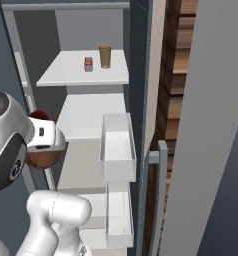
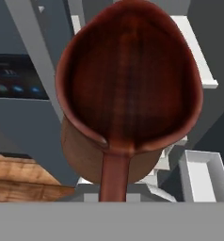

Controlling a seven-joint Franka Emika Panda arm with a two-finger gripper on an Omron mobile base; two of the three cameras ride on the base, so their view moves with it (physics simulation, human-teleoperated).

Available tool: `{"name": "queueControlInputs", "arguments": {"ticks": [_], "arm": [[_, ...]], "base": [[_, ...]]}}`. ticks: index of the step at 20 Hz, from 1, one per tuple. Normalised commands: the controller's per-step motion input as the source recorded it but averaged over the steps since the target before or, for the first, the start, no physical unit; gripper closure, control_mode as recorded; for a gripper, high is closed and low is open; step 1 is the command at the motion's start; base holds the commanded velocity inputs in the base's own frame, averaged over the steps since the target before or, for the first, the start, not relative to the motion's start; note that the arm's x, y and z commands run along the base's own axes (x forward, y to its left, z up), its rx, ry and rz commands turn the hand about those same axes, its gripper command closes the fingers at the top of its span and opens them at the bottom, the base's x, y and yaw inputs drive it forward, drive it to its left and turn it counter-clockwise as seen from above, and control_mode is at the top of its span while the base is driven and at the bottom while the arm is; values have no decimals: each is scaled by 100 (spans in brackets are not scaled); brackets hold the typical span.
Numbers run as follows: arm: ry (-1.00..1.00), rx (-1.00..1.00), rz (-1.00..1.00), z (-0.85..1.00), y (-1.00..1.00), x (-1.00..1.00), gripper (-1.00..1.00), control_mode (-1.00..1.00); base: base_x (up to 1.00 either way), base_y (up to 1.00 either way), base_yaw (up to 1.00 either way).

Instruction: Move the bar and cup from the second highest shelf to the top shelf to make space. Then, place the pitcher from the counter on the cleared second highest shelf.

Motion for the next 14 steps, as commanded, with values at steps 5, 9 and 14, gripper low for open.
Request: {"name": "queueControlInputs", "arguments": {"ticks": [5, 9, 14], "arm": [[0, -1, 1, -3, 0, 30, 100, -100], [-4, 0, -5, -7, 0, 11, 100, -100], [-10, 0, -7, -15, 0, 9, 100, -100]], "base": [[0, 0, 0], [0, 0, 0], [0, 0, 0]]}}
